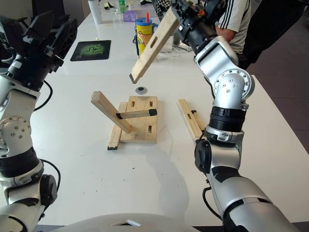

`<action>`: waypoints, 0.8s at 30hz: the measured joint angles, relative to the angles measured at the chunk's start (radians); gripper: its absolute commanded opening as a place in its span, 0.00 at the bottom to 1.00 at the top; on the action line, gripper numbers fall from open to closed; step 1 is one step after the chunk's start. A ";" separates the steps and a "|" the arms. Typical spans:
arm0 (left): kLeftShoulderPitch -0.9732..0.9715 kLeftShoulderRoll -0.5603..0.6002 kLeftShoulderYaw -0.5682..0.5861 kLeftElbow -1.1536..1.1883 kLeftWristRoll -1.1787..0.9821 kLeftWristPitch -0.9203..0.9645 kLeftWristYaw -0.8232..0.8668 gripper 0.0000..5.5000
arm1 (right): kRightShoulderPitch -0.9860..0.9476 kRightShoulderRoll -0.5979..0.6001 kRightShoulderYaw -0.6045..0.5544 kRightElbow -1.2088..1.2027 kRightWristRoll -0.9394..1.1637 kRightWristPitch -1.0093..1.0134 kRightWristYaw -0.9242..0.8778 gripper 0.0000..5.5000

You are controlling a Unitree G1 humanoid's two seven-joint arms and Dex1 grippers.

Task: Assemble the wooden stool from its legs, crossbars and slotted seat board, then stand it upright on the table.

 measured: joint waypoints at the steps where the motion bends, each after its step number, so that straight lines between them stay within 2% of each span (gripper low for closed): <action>1: 0.015 0.002 0.000 0.007 0.011 0.002 0.009 0.62 | 0.029 -0.017 -0.007 -0.027 -0.004 0.009 -0.009 0.19; 5: 0.158 -0.013 -0.009 0.022 0.071 0.001 0.052 0.62 | 0.184 -0.072 -0.044 -0.223 -0.018 0.081 -0.085 0.19; 9: 0.306 -0.099 -0.012 0.035 0.110 -0.016 0.119 0.62 | 0.348 -0.026 -0.068 -0.365 0.043 0.148 -0.183 0.19; 16: 0.344 -0.230 -0.005 0.106 0.157 -0.110 0.241 0.62 | 0.483 0.159 0.023 -0.444 0.051 0.140 -0.253 0.19; 24: 0.345 -0.240 0.002 0.131 0.177 -0.132 0.264 0.62 | 0.606 0.201 0.080 -0.506 -0.002 0.108 -0.292 0.19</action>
